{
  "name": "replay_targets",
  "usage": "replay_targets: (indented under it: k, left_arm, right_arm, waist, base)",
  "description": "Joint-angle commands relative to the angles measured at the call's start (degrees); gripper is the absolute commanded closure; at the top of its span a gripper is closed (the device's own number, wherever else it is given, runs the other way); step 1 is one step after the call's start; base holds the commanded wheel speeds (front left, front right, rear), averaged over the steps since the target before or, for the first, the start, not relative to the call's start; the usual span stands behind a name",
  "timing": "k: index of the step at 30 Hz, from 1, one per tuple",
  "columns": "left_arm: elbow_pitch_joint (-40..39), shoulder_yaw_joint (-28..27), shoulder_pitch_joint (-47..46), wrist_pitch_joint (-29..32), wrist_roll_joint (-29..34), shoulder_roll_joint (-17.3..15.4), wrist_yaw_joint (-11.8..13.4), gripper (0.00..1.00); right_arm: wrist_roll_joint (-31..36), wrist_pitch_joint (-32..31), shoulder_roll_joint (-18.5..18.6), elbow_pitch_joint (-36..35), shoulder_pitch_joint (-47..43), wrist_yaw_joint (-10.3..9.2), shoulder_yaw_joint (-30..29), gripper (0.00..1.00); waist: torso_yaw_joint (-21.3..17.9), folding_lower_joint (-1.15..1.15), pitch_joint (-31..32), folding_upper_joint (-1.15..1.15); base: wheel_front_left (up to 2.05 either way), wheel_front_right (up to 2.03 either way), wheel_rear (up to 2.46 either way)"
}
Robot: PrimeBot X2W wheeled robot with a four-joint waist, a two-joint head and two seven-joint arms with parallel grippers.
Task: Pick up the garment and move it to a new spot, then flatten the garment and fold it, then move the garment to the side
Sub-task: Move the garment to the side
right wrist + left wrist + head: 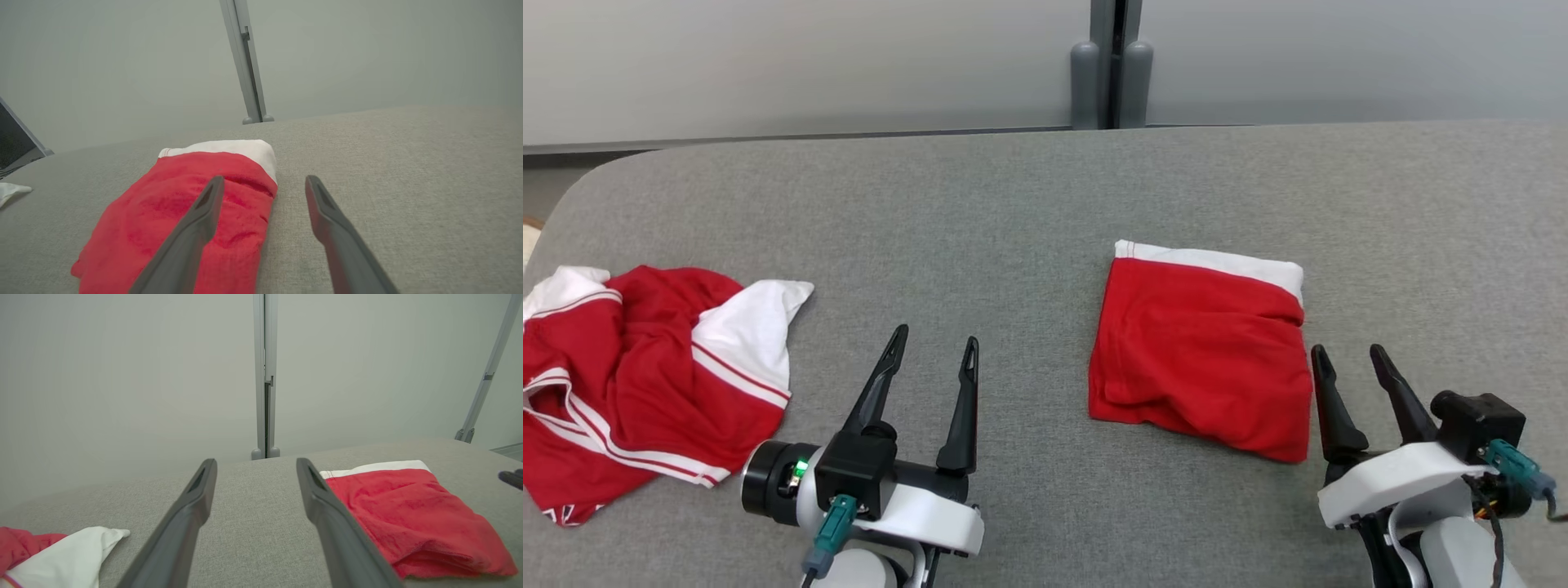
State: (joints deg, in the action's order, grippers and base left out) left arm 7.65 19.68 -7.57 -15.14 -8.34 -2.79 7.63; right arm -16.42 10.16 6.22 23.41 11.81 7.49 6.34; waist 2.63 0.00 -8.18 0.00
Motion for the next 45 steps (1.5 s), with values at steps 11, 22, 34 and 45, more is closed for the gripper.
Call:
replay_targets:
  k: [11,22,34,45]
  left_arm:
    - [0.02,1.73,-3.39,0.00,-0.65,-0.22,0.55,0.00]
    - [-0.54,2.57,-3.85,0.00,0.92,-0.19,-0.08,0.00]
    - [-3.09,6.15,-8.44,0.00,2.39,-0.24,-0.94,0.00]
    - [-7.80,9.60,-17.07,0.00,5.07,-0.25,-2.00,0.00]
  right_arm:
    - [-4.42,-4.96,-2.74,9.68,5.62,0.00,-3.40,0.11]
    - [3.11,-1.11,0.00,13.27,8.90,-0.01,0.01,1.00]
    - [9.01,-1.49,14.13,13.06,14.41,-0.03,9.34,1.00]
    - [11.16,-0.96,32.02,13.82,22.90,-0.05,17.65,1.00]
  waist:
    - [5.22,0.00,-4.72,0.00]
    - [1.73,0.00,-4.58,0.00]
    - [-5.98,0.00,-9.41,0.00]
    - [-10.03,0.00,-19.44,0.00]
  base:
    - [0.00,0.00,0.00]
    - [0.00,0.00,0.00]
    - [0.00,0.00,0.00]
    - [0.00,0.00,0.00]
